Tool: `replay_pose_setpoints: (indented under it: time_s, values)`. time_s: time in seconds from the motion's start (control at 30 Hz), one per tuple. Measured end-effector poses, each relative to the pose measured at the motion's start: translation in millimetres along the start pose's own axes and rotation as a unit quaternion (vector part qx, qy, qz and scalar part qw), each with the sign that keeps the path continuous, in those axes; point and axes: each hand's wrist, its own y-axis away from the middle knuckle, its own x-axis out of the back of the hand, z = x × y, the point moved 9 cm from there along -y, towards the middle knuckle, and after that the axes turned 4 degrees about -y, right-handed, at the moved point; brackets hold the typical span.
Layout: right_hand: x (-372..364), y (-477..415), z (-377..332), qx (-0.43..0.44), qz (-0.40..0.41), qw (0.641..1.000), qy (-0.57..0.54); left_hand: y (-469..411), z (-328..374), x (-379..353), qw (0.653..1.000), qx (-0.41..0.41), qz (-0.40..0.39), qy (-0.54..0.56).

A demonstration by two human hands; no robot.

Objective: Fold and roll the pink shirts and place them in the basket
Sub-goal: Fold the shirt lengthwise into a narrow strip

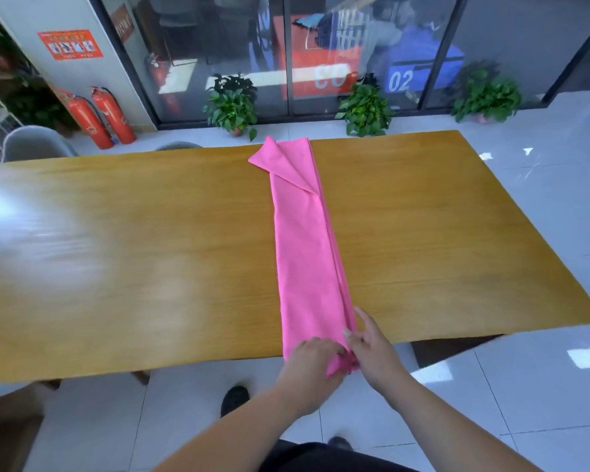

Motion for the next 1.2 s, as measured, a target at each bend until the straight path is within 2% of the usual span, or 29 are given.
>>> replay_pose_setpoints:
  time_s: [0.13,0.23,0.33,0.43,0.53,0.6,0.63,0.77,0.93,1.1,1.2]
  values:
    - [-8,-1,-3,0.021,-0.033,0.996,0.086,28,-18,-4,0.997,0.045,0.034,-0.055]
    - [-17,-8,-5,0.052,-0.026,0.985,0.163,48,-40,-9,0.986,0.098,0.032,-0.129]
    - [-13,-1,-25,0.062,0.01,0.996,0.065,58,-60,-11,0.97,0.163,0.039,-0.179]
    - [8,11,-39,0.095,0.053,0.992,-0.058,55,-63,-1,0.962,0.184,0.089,-0.182]
    - [21,6,-5,0.03,0.056,0.996,-0.057,55,-59,10,0.956,0.209,0.129,-0.161]
    - [22,3,11,-0.017,0.041,0.998,-0.036,56,-56,7,0.955,0.221,0.125,-0.154]
    - [21,3,9,-0.011,0.038,0.998,-0.039,58,-56,4,0.955,0.227,0.119,-0.152]
    - [27,15,-18,0.102,0.059,0.992,-0.052,61,-59,-3,0.96,0.244,0.103,-0.089]
    - [20,4,39,0.002,0.051,0.999,0.011,73,-68,-12,0.947,0.292,0.106,0.082]
    - [22,17,36,0.023,0.093,0.995,-0.036,81,-73,-20,0.916,0.335,0.128,0.182]
    - [27,19,38,0.026,0.119,0.993,0.003,82,-75,-23,0.907,0.332,0.139,0.22]
